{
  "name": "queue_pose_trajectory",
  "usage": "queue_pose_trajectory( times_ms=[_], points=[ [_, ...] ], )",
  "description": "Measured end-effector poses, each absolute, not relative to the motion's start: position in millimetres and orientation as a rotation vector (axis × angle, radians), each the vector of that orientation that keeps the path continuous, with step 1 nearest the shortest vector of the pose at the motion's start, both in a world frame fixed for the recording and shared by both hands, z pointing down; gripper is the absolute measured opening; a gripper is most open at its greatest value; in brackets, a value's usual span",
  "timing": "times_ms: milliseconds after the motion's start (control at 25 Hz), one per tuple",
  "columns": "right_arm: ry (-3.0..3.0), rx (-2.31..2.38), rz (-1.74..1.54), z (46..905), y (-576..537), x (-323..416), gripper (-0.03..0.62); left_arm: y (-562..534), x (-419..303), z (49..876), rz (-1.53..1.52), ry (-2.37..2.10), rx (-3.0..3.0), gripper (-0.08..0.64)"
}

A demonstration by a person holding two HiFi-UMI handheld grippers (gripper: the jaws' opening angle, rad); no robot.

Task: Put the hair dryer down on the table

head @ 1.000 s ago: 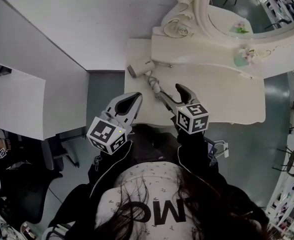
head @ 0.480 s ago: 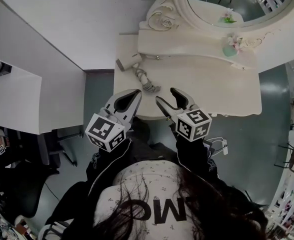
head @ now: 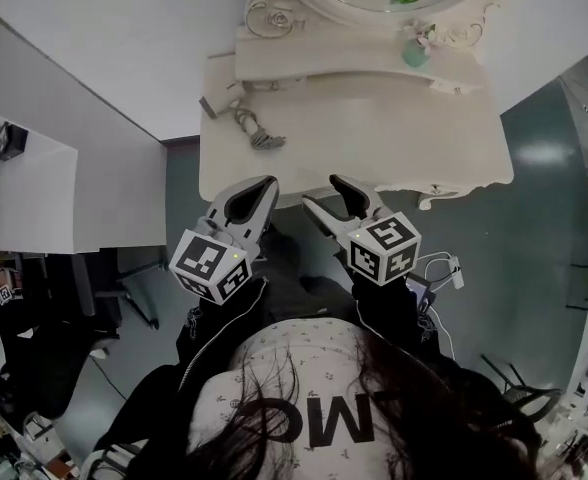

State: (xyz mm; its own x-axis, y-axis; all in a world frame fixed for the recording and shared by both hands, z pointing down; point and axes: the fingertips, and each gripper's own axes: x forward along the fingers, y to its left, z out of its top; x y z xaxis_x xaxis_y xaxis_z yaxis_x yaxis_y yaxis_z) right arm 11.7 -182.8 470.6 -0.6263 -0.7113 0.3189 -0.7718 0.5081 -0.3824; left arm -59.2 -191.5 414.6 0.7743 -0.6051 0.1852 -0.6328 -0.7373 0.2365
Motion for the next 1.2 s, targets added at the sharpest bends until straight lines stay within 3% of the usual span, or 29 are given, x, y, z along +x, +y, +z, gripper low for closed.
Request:
queue_pose_trajectory(
  times_ms=[320, 440, 640, 1200],
  points=[
    [-2.653, 1.284, 0.757, 470.1, -103.9, 37.4, 0.217, -110.8, -22.6, 419.5, 0.177, -0.942, 2.696, -0.005],
    [-2.661, 1.302, 0.766, 468.6, -82.1, 47.5, 0.121, -85.8, -12.5, 417.7, 0.191, -0.942, 2.701, -0.005],
    [-2.680, 1.290, 0.792, 468.1, -58.8, 49.1, 0.050, -53.3, -8.9, 417.1, 0.231, -0.953, 2.695, -0.005],
    [-2.710, 1.211, 0.818, 467.7, -26.2, 12.3, 0.017, -14.9, -32.8, 413.1, 0.258, -0.970, 2.692, -0.005]
  ],
)
